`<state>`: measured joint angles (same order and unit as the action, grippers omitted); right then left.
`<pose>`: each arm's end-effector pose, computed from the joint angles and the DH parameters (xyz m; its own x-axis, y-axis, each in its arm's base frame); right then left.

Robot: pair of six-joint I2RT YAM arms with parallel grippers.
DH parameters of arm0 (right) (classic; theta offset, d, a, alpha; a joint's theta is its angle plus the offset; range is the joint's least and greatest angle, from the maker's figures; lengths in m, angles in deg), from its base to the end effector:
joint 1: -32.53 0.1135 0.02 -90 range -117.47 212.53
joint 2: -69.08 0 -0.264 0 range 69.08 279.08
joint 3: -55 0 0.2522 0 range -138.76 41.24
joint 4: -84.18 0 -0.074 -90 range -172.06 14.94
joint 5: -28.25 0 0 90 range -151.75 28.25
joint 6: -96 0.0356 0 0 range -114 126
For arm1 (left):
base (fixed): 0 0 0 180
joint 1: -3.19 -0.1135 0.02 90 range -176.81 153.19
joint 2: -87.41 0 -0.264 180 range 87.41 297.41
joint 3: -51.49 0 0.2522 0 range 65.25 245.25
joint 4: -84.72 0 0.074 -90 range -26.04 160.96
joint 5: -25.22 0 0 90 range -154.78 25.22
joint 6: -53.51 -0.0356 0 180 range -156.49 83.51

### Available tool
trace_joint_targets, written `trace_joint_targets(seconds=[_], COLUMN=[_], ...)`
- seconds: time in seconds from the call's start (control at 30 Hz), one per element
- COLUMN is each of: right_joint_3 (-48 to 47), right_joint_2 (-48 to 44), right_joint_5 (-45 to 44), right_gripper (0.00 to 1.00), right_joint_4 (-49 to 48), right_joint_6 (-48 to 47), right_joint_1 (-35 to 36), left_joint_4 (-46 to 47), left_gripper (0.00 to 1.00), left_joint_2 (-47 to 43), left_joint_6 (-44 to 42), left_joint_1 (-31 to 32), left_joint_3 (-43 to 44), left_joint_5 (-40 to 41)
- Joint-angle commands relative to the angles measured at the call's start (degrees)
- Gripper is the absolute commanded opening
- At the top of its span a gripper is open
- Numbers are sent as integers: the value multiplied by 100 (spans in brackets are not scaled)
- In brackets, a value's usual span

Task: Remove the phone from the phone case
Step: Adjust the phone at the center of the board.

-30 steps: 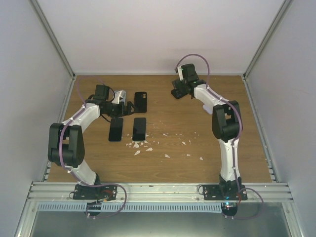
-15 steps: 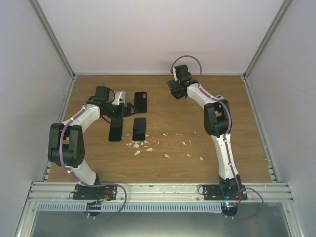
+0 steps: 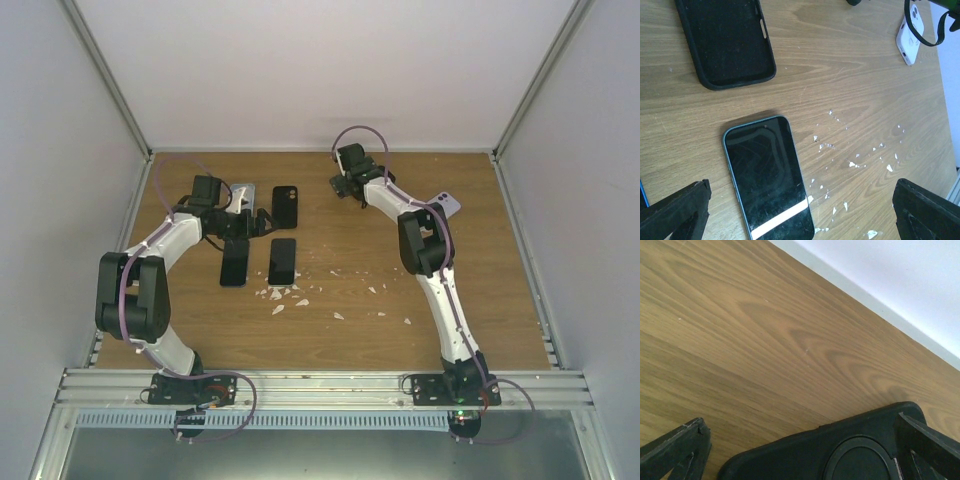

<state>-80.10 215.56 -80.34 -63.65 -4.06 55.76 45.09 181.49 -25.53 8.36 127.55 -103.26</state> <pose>0.5241 0.2126 0.1353 -0.5952 -0.4356 -0.6753 -0.2696 0.8999 -0.3429 0.3298 -0.0521 0.2128 -0.9025 -0.0678 -0.4254 0.2348 0.7504 -0.6178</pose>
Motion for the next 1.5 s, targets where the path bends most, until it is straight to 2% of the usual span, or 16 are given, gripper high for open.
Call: trace_joint_targets(seconds=[0.0, 0.23, 0.6, 0.83, 1.03, 1.2, 1.47], right_joint_3=[-22, 626, 2557, 3120, 3338, 3128, 1869], right_joint_2=[36, -467, -1696, -2011, -2483, -2742, -1906], right_joint_5=[-378, -360, -109, 264, 1077, 1312, 997], right_gripper=[100, 100, 100, 100, 100, 100, 100], right_joint_4=[154, 348, 60, 132, -118, -150, 208], right_joint_6=[-143, 93, 417, 741, 799, 974, 955], right_joint_1=[-26, -129, -262, -701, -788, -698, -594], left_joint_4=[271, 260, 282, 279, 294, 310, 285], left_gripper=[99, 99, 99, 99, 99, 99, 99], left_joint_2=[-191, -110, -140, -179, -165, -181, -127], left_joint_6=[-17, 3, -6, -33, -32, -34, -24], left_joint_1=[37, 34, 32, 32, 32, 36, 33], left_joint_3=[-91, -50, -91, -126, -141, -170, -99], left_joint_5=[28, -21, -9, 30, -3, 1, -13])
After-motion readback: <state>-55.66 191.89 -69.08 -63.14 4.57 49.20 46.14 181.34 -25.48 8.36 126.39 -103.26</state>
